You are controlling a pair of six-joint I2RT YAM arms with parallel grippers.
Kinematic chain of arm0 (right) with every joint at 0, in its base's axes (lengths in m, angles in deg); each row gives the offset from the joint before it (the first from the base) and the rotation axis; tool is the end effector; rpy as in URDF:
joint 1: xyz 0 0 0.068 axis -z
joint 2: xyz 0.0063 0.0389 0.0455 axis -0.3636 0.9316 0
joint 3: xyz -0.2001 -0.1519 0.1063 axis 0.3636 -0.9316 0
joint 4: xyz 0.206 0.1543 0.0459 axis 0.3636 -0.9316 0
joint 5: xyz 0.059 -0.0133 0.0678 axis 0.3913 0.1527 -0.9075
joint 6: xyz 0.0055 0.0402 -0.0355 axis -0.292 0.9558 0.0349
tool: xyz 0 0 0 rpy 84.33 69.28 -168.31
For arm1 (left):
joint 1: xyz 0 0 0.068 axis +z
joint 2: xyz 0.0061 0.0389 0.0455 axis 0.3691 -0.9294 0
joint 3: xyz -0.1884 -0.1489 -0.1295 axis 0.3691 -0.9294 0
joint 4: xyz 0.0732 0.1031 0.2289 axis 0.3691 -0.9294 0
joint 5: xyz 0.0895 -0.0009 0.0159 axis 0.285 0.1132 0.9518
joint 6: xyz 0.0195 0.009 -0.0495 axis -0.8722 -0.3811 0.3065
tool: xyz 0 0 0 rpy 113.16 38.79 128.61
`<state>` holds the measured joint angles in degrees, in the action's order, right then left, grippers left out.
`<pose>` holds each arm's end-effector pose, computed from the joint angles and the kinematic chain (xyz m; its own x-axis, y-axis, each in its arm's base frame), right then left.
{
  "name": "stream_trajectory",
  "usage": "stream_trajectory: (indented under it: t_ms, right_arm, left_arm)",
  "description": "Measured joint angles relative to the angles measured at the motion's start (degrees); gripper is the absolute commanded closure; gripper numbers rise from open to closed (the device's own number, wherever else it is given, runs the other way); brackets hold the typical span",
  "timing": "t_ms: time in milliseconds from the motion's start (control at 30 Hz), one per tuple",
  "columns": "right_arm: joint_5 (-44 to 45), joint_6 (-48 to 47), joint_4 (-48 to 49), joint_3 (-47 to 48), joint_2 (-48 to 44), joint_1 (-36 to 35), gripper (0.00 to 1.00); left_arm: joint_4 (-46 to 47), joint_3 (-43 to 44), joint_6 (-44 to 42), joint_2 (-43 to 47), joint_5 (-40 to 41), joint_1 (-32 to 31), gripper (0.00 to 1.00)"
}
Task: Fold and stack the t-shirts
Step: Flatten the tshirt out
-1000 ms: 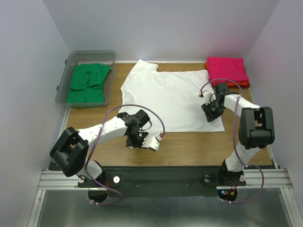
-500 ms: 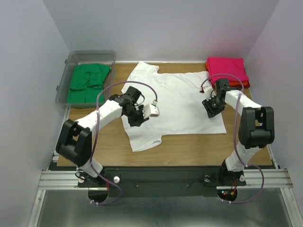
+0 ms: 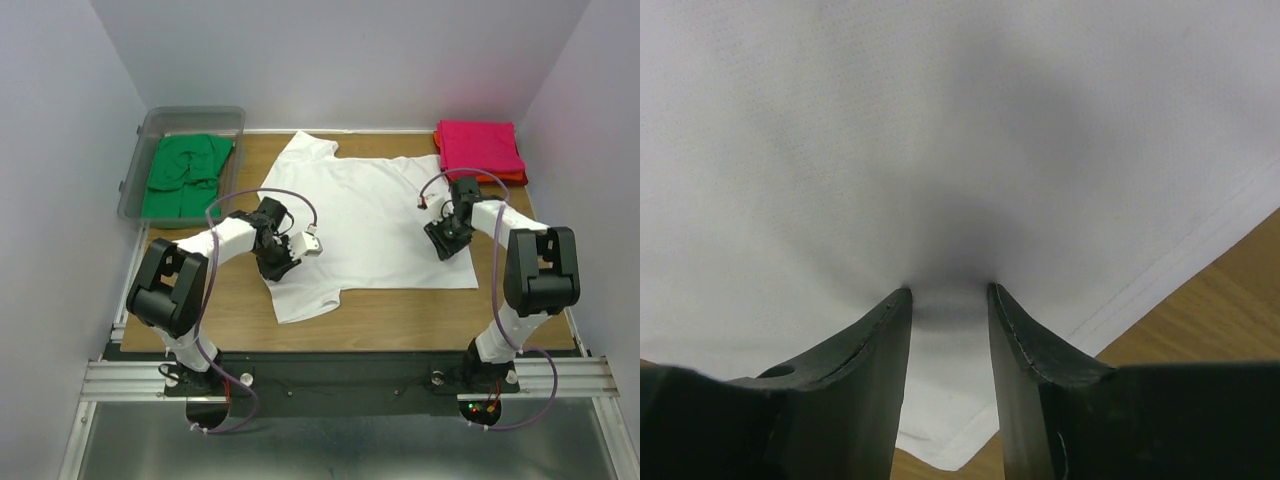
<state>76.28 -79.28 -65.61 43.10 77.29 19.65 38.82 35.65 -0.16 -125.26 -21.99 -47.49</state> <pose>0.3295 0.0153 0.1658 -0.7628 -0.5733 -0.2991 -0.5957 0.8029 -0.0198 0.2789 -0.1486 0.1715 -0.1663 0.8606 -0.4815 0.9734 0.2213 0.0594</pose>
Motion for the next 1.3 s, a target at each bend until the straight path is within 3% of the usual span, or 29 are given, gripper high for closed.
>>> stream_trajectory:
  t_ms: [267, 400, 600, 767, 1000, 1300]
  right_arm:
    - [-0.24, -4.31, -6.69, -6.43, -6.45, -1.42, 0.53]
    - [-1.84, -4.15, -11.50, -4.20, -6.82, -0.98, 0.53]
    - [-4.76, -0.24, -10.91, 10.88, 0.17, 0.15, 0.58]
    - [-5.16, 3.85, -7.37, 15.15, 7.34, 0.20, 0.62]
    - [-5.14, 5.88, -3.74, 11.69, 8.52, 0.13, 0.62]
    - [-5.55, 5.51, -2.25, -0.46, -0.72, -1.11, 0.60]
  left_arm:
    - [-9.09, -4.20, -4.17, 6.29, -1.14, -0.04, 0.72]
    - [-14.86, 0.26, -5.03, 7.98, -3.52, 0.13, 0.71]
    - [-10.21, 11.61, 0.28, 5.16, -5.60, 2.08, 0.70]
    - [-3.28, 13.70, 5.11, -2.08, -4.85, 4.52, 0.70]
    - [1.55, 5.29, 6.45, -4.66, -2.29, 6.27, 0.70]
    - [2.19, -5.73, 3.87, 4.42, -2.34, 6.34, 0.71]
